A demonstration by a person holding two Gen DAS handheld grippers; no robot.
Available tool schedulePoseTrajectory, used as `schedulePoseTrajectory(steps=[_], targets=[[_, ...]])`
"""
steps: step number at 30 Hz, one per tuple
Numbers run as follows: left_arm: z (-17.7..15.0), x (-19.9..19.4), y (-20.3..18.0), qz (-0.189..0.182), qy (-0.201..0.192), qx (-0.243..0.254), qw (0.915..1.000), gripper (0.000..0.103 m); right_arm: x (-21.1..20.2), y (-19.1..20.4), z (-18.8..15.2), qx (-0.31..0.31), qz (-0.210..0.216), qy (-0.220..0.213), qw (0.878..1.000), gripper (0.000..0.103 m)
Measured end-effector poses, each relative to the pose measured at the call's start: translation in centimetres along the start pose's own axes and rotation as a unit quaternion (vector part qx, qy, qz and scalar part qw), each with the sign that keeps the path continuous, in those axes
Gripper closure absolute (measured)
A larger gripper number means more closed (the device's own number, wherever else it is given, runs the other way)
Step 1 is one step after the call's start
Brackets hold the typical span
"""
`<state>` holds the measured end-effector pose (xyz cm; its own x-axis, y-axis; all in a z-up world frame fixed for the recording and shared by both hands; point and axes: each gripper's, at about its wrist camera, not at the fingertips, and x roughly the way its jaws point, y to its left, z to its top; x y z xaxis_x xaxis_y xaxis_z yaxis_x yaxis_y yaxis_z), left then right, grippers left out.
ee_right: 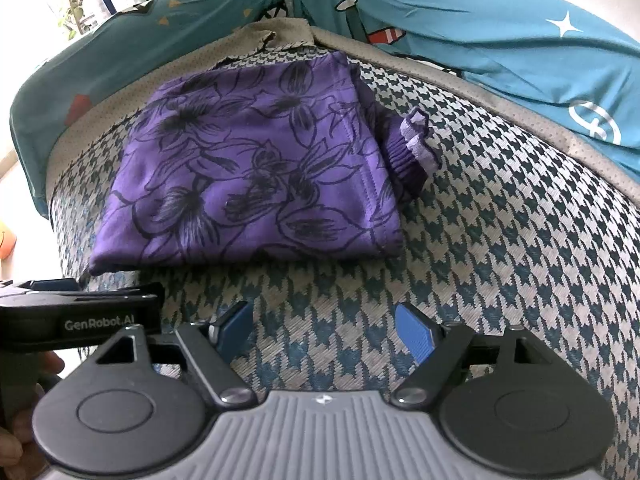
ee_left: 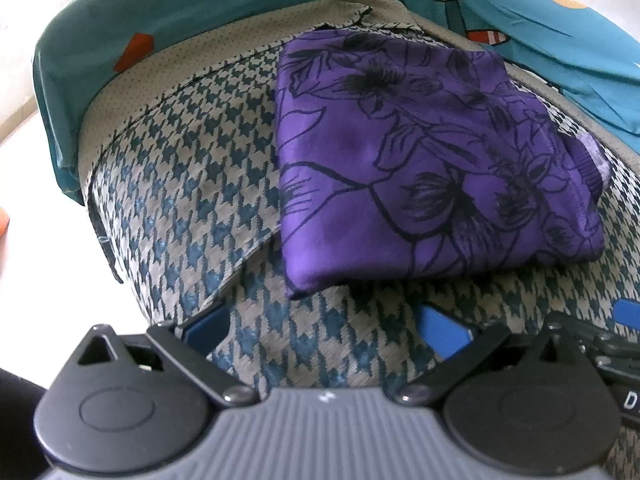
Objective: Fold clothes
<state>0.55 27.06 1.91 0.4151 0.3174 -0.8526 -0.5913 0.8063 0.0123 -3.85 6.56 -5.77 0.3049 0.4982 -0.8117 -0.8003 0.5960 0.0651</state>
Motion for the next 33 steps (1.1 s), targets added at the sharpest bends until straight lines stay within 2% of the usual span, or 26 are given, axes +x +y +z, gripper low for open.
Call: schedulePoseTrajectory(steps=[19,33], targets=[[-0.08,0.12,-0.03,0.000,0.002,0.001,1.0000,0.000,0.05,-0.11,0.02,-0.003,-0.001,0.002,1.000,0.024],[-0.16,0.73,0.16,-0.005,0.018,-0.007,0.9998,0.000,0.13,-0.08,0.12,-0.004,0.000,0.003,1.000,0.024]])
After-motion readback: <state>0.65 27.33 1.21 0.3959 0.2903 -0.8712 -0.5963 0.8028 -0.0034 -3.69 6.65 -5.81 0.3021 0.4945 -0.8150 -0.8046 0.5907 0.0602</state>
